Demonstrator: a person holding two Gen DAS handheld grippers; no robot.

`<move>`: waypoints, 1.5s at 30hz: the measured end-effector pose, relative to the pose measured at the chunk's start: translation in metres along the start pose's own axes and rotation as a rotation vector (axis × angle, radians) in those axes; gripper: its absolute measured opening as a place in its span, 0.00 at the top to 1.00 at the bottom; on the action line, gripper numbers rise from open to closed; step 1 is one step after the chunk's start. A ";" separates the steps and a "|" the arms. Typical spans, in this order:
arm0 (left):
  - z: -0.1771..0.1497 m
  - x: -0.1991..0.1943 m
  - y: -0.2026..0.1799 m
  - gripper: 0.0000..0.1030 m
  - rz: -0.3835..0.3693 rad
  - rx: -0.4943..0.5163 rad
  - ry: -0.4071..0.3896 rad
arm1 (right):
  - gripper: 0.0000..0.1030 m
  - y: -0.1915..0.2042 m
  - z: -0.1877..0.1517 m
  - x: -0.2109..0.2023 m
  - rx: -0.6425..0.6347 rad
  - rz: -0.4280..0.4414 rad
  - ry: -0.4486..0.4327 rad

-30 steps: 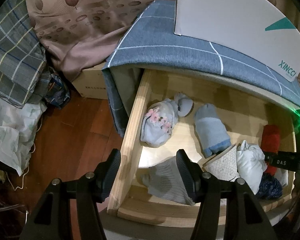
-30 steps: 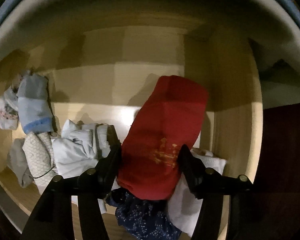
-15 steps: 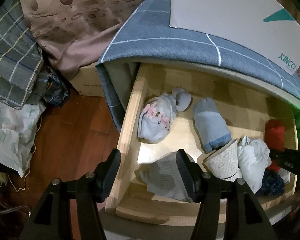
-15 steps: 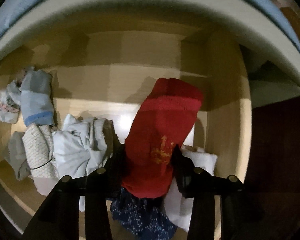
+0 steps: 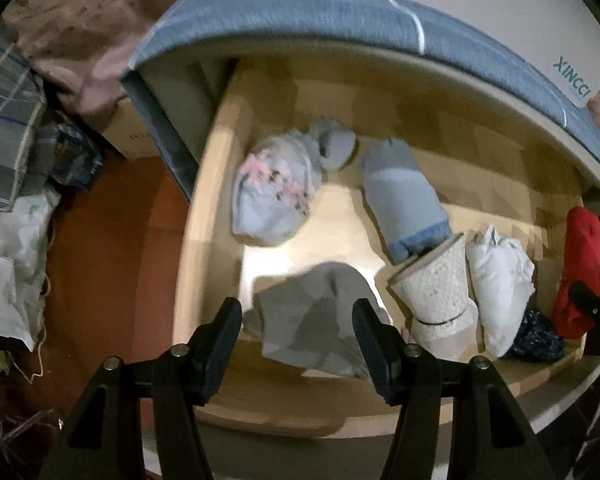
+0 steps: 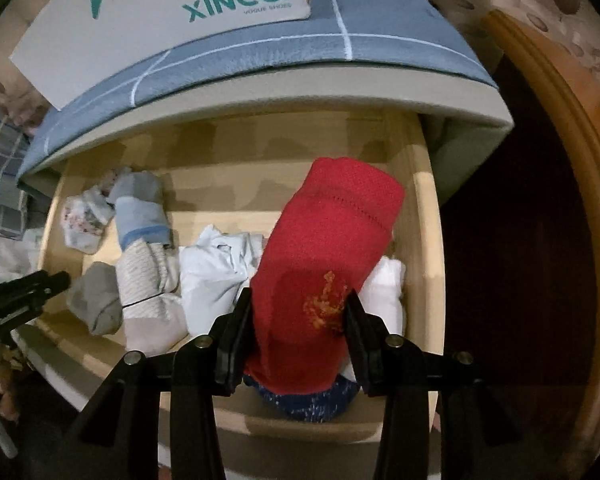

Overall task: Take underwear out of drawer
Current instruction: 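Grasp the grey rolled underwear with the left gripper and lift it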

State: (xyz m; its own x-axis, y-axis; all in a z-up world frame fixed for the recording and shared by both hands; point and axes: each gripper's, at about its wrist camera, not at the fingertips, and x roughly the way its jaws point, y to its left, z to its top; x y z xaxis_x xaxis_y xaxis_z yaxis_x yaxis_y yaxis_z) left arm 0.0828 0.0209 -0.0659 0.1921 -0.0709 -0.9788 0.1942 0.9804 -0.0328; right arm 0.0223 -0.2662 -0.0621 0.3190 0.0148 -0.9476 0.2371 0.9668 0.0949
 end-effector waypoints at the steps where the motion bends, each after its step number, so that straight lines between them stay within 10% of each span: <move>1: 0.000 0.004 0.000 0.43 -0.013 0.000 0.019 | 0.62 -0.004 0.006 0.001 -0.003 0.013 -0.010; 32: 0.015 0.066 -0.034 0.36 -0.042 0.049 0.276 | 0.61 -0.014 -0.008 0.022 0.061 0.140 0.018; 45: 0.009 0.057 -0.056 0.65 -0.036 0.084 0.204 | 0.60 -0.017 -0.008 0.021 0.071 0.155 0.018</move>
State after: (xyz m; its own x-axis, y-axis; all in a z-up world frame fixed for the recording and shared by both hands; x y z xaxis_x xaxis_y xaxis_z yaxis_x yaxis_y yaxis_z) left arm 0.0914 -0.0395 -0.1184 -0.0129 -0.0583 -0.9982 0.2783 0.9586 -0.0596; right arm 0.0178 -0.2803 -0.0856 0.3402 0.1672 -0.9254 0.2513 0.9321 0.2607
